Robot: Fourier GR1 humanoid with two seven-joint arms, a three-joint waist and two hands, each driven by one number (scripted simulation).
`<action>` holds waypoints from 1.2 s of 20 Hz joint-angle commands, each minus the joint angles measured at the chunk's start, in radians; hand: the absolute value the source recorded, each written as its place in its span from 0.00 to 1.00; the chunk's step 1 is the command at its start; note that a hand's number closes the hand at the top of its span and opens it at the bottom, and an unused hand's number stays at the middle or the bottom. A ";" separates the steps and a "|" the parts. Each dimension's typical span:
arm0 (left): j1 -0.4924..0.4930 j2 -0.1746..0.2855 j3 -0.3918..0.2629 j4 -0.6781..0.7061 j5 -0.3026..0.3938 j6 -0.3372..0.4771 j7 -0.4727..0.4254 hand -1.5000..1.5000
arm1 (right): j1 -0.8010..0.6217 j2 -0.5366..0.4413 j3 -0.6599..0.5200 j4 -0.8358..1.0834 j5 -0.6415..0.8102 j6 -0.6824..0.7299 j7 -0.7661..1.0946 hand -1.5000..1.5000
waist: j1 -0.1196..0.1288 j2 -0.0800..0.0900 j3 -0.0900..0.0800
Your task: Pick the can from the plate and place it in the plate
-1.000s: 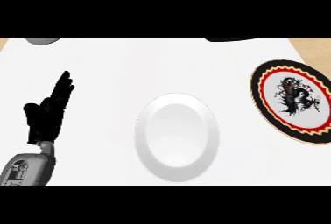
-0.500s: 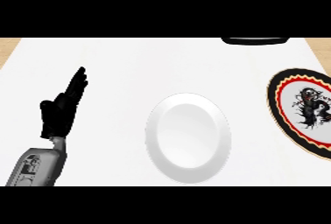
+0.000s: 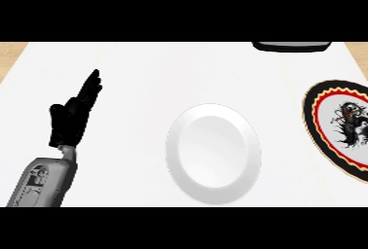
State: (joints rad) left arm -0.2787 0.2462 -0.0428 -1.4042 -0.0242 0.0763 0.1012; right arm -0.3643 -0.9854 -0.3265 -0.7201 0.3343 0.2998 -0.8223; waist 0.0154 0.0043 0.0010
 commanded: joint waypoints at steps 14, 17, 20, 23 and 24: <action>0.018 -0.072 -0.031 -0.020 -0.058 0.030 0.000 0.50 | -0.203 0.310 0.192 0.193 0.230 -0.164 0.217 0.00 | 0.007 0.001 0.000; -0.034 -0.043 0.011 0.009 -0.044 0.003 0.013 0.50 | -0.233 0.337 0.191 0.304 0.253 -0.200 0.136 0.00 | 0.006 0.004 0.001; -0.013 -0.031 0.018 -0.019 -0.043 -0.010 0.013 0.50 | -0.273 0.308 0.139 0.353 0.199 -0.113 0.098 0.00 | 0.006 0.003 0.001; 0.039 -0.023 0.025 -0.036 -0.034 -0.018 -0.002 0.50 | -0.226 0.363 0.081 0.295 0.096 -0.037 0.075 0.00 | -0.006 -0.004 0.000; 0.051 -0.010 0.035 -0.038 -0.028 -0.030 -0.021 0.50 | -0.247 0.312 0.042 0.302 0.057 0.021 0.087 0.00 | -0.008 -0.005 0.000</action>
State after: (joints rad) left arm -0.2544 0.2191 -0.0201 -1.4198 -0.0579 0.0604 0.0934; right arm -0.5967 -0.6598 -0.2107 -0.4391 0.4819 0.2227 -0.7121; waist 0.0123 0.0031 0.0013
